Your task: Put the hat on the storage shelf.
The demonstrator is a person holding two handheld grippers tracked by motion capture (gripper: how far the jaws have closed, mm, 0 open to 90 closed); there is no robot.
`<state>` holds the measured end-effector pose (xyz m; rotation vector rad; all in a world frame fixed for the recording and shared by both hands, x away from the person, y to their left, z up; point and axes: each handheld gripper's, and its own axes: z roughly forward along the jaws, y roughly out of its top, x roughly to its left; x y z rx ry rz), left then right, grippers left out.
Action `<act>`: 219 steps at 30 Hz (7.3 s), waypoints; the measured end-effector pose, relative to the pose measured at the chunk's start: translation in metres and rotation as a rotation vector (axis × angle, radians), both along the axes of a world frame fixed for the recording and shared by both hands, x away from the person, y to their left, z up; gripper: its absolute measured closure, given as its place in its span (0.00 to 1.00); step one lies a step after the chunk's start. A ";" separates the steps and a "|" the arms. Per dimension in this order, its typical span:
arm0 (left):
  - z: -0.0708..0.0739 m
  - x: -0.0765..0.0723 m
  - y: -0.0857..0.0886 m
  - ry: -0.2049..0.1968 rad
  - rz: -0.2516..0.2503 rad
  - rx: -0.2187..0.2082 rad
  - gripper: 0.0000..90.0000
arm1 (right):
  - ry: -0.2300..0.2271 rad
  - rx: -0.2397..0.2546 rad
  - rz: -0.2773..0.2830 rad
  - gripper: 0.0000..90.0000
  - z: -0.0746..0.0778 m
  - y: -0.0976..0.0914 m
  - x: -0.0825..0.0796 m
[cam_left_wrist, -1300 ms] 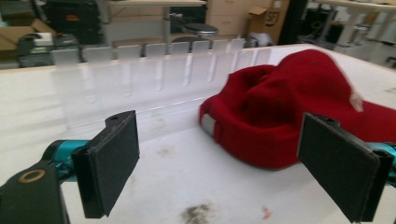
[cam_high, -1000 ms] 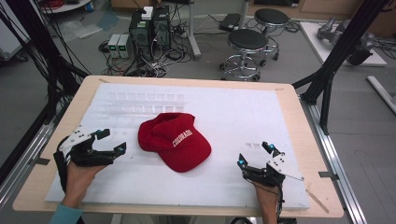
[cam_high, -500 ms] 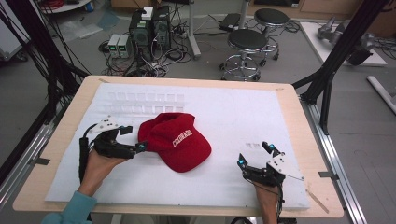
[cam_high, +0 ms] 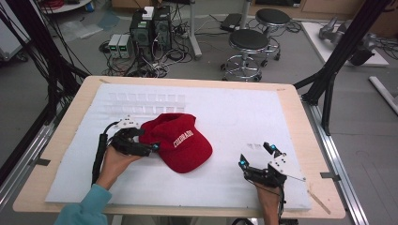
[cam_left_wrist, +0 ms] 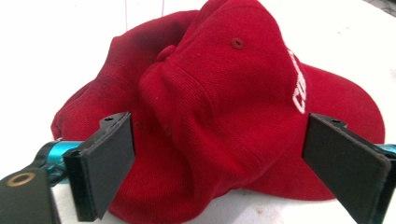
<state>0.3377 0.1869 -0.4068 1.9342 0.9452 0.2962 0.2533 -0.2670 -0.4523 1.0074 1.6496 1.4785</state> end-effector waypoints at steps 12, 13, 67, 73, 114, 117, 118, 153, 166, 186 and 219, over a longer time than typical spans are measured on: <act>-0.009 0.008 -0.016 0.039 -0.008 0.050 0.26 | 0.000 0.000 -0.003 0.03 0.000 0.000 0.000; -0.008 0.009 -0.017 0.041 -0.014 0.049 0.27 | 0.001 0.001 -0.003 0.03 0.000 0.000 0.000; 0.034 0.003 -0.017 -0.164 -0.161 -0.068 0.96 | 0.070 -0.059 -0.032 0.03 0.003 0.007 0.007; 0.051 0.004 -0.013 -0.187 -0.206 -0.098 0.96 | 0.071 -0.056 -0.029 0.03 0.003 0.006 0.007; 0.095 0.000 0.002 -0.270 -0.459 -0.134 0.96 | 0.059 -0.046 0.145 0.03 0.059 0.035 0.019; 0.099 0.001 0.006 -0.279 -0.478 -0.152 0.96 | 0.077 -0.050 0.188 0.03 0.066 0.042 0.023; 0.099 0.001 0.006 -0.279 -0.478 -0.152 0.96 | 0.077 -0.050 0.188 0.03 0.066 0.042 0.023; 0.123 -0.006 0.016 -0.356 -0.599 -0.189 0.96 | 0.317 0.001 0.634 0.03 0.081 0.095 0.064; 0.142 -0.008 0.017 -0.404 -0.599 -0.193 0.96 | 0.329 0.038 0.720 0.03 0.080 0.100 0.065; 0.145 -0.009 0.010 -0.431 -0.603 -0.199 0.96 | 0.391 0.070 0.826 0.03 0.074 0.113 0.067; 0.141 -0.010 0.012 -0.413 -0.600 -0.197 0.96 | 0.390 0.155 0.848 0.03 0.077 0.107 0.066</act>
